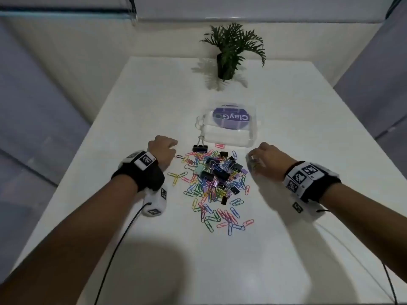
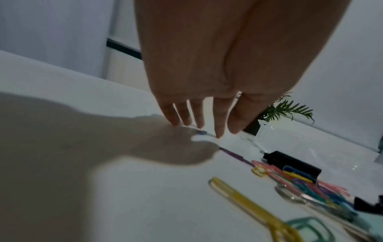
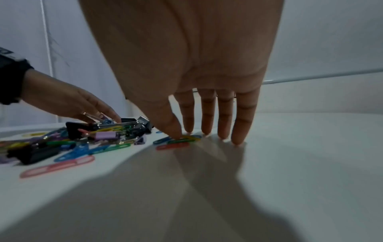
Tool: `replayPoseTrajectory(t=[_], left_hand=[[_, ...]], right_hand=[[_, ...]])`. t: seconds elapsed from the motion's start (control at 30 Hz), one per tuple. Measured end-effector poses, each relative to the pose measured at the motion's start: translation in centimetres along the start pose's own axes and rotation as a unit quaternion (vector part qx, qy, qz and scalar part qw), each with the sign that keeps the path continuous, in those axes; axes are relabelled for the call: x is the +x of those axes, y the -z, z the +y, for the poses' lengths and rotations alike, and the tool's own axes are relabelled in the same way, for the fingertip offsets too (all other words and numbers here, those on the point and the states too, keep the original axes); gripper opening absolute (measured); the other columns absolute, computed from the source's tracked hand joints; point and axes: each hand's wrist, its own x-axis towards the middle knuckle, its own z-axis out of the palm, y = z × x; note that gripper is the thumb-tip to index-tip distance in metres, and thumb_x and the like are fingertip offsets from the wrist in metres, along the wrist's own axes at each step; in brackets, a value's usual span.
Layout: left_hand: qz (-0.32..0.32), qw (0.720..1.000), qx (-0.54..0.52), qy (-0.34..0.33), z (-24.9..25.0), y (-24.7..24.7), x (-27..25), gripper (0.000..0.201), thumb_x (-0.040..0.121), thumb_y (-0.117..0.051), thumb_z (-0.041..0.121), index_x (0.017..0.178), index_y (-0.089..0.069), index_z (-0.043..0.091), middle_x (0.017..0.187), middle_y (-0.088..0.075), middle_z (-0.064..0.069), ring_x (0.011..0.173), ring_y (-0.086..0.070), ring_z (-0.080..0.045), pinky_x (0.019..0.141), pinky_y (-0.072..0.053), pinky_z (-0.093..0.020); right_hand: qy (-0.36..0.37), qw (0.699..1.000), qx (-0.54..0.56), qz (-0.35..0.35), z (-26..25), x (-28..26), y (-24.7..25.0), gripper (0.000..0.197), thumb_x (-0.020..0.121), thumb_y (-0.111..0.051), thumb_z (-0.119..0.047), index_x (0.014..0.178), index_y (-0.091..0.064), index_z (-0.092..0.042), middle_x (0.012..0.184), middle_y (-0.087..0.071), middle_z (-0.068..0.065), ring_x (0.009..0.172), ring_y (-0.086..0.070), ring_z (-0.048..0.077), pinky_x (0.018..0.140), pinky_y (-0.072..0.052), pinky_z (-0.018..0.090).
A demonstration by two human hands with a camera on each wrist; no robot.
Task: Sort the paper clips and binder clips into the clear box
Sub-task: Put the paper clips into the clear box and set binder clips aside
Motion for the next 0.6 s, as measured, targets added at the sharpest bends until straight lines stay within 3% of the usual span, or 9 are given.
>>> replayPoseTrajectory(t=[0.17,0.27,0.37,0.4,0.5,0.6], left_hand=[[-0.017,0.999,-0.022,-0.016,-0.1,-0.6,-0.9,0.038,0.083,-0.054,0.018,0.121,-0.057,0.019,0.133,-0.051,-0.008,0.12,-0.051,-0.029,0.102,-0.043,-0.035],[-0.048,0.998,0.001,-0.028,0.7,-0.4,-2.6,0.029,0.087,-0.052,0.012,0.115,-0.059,0.013,0.12,-0.052,-0.008,0.111,-0.053,-0.029,0.093,-0.047,-0.035],[-0.081,0.995,0.019,-0.052,1.6,-0.3,-4.2,0.015,0.086,-0.051,0.008,0.095,-0.059,0.018,0.092,-0.048,-0.003,0.093,-0.046,-0.023,0.073,-0.04,-0.029],[-0.09,0.994,0.027,-0.055,1.8,-0.3,-4.8,0.014,0.085,-0.054,0.01,0.097,-0.058,0.018,0.092,-0.048,-0.002,0.092,-0.046,-0.022,0.075,-0.04,-0.029],[-0.121,0.991,0.034,-0.052,2.2,-1.0,-6.0,0.047,0.08,-0.066,0.018,0.123,-0.051,0.015,0.118,-0.052,-0.006,0.099,-0.049,-0.021,0.081,-0.041,-0.029],[-0.143,0.986,0.047,-0.076,3.3,-1.7,-7.3,0.067,0.074,-0.075,0.032,0.131,-0.044,0.015,0.134,-0.047,-0.009,0.105,-0.049,-0.022,0.09,-0.043,-0.031]], right_hand=[[-0.018,1.0,0.019,0.009,-1.0,-0.9,-0.3,0.028,0.088,-0.055,-0.02,0.113,-0.056,-0.007,0.115,-0.054,0.017,0.1,-0.056,0.032,0.085,-0.043,0.034],[-0.017,1.0,0.013,0.003,-2.0,-2.6,-0.8,0.028,0.085,-0.058,-0.023,0.108,-0.058,-0.008,0.113,-0.056,0.016,0.1,-0.056,0.031,0.087,-0.043,0.033],[-0.009,1.0,0.016,0.003,-3.0,-4.4,-1.1,0.035,0.081,-0.062,-0.025,0.111,-0.058,-0.009,0.114,-0.058,0.014,0.103,-0.056,0.029,0.088,-0.043,0.031],[-0.006,1.0,0.019,0.001,-3.2,-4.9,-1.4,0.038,0.08,-0.063,-0.024,0.114,-0.057,-0.009,0.115,-0.059,0.014,0.104,-0.056,0.028,0.089,-0.043,0.03],[-0.007,0.999,0.049,-0.019,-3.7,-6.2,-2.0,0.051,0.074,-0.07,-0.022,0.122,-0.054,-0.012,0.116,-0.058,0.012,0.104,-0.056,0.026,0.09,-0.044,0.029],[-0.005,0.997,0.068,-0.033,-4.1,-6.9,-2.5,0.07,0.063,-0.081,-0.036,0.124,-0.052,-0.015,0.108,-0.052,0.007,0.101,-0.056,0.026,0.09,-0.049,0.032]])
